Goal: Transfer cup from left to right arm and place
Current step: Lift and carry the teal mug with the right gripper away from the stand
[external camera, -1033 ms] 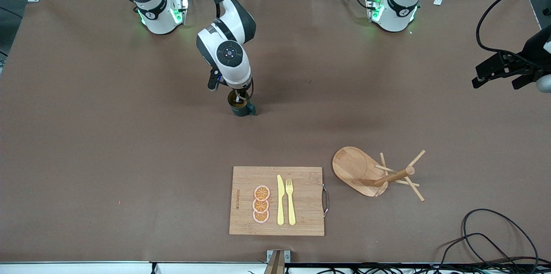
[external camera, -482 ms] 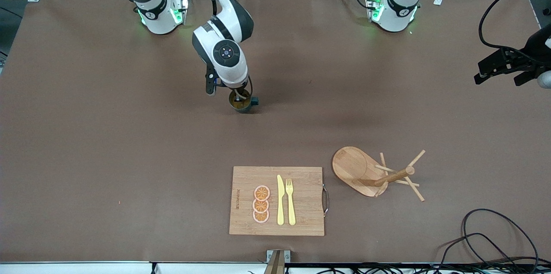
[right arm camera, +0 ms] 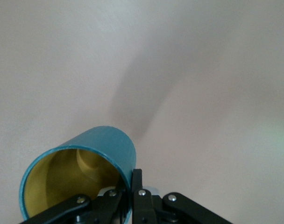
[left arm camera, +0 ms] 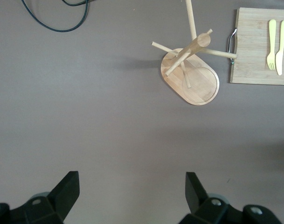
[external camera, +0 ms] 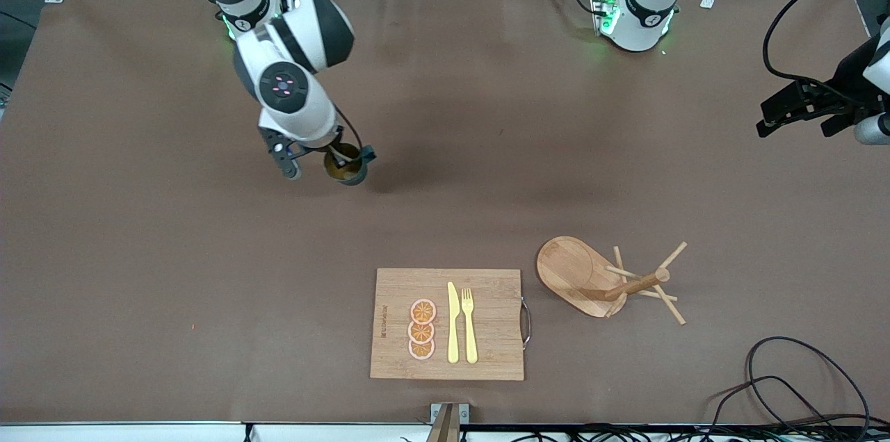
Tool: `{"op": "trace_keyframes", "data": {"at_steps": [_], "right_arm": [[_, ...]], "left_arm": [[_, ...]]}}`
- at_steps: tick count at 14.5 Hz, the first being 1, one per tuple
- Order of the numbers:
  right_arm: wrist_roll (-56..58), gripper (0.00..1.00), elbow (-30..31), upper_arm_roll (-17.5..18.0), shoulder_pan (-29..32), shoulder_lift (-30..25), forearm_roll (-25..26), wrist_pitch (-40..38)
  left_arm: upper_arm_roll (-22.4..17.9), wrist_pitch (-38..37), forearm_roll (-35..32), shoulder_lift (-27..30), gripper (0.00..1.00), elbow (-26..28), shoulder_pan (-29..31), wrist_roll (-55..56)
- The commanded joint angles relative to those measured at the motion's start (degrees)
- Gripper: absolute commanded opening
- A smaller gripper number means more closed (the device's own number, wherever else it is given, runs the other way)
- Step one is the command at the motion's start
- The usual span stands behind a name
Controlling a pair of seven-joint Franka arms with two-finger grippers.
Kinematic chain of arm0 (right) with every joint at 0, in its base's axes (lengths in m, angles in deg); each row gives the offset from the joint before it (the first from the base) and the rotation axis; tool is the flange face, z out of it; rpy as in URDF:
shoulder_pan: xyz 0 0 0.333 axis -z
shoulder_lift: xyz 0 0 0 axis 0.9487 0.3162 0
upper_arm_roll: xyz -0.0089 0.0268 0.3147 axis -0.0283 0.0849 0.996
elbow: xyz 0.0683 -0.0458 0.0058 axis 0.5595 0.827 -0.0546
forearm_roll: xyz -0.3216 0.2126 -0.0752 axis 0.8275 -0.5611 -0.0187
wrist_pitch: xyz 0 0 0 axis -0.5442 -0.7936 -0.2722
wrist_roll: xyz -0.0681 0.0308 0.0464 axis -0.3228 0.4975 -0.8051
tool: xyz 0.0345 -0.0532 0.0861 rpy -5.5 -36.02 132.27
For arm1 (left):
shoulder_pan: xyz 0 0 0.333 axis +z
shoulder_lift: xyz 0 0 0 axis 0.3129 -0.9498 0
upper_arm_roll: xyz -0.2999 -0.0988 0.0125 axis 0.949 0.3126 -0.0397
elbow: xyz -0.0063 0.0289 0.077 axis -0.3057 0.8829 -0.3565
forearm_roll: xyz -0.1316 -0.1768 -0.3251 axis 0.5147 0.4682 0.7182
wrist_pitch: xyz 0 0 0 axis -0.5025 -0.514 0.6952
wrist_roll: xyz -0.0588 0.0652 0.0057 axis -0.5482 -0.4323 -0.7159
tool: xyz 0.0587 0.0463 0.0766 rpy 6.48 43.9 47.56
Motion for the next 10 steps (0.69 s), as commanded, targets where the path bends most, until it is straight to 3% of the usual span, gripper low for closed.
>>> {"op": "trace_keyframes", "data": {"at_steps": [1,6,10], "right_arm": [[15.11,0.00,3.19,0.92,3.81,-2.69,2.46,0.90],[46.31,0.00,3.10,1.01,12.52,-2.77,2.28,0.90],[63.35,0.00,3.01,1.10,18.23,-2.77,2.02,0.90]], "left_arm": [[-0.24,-0.44,-1.18,0.88,1.00,0.78,-0.38,0.62],[-0.15,-0.44,-1.00,0.35,1.00,0.69,-0.91,1.06],[-0.15,-0.44,-1.00,0.17,1.00,0.52,-1.00,1.33]]}}
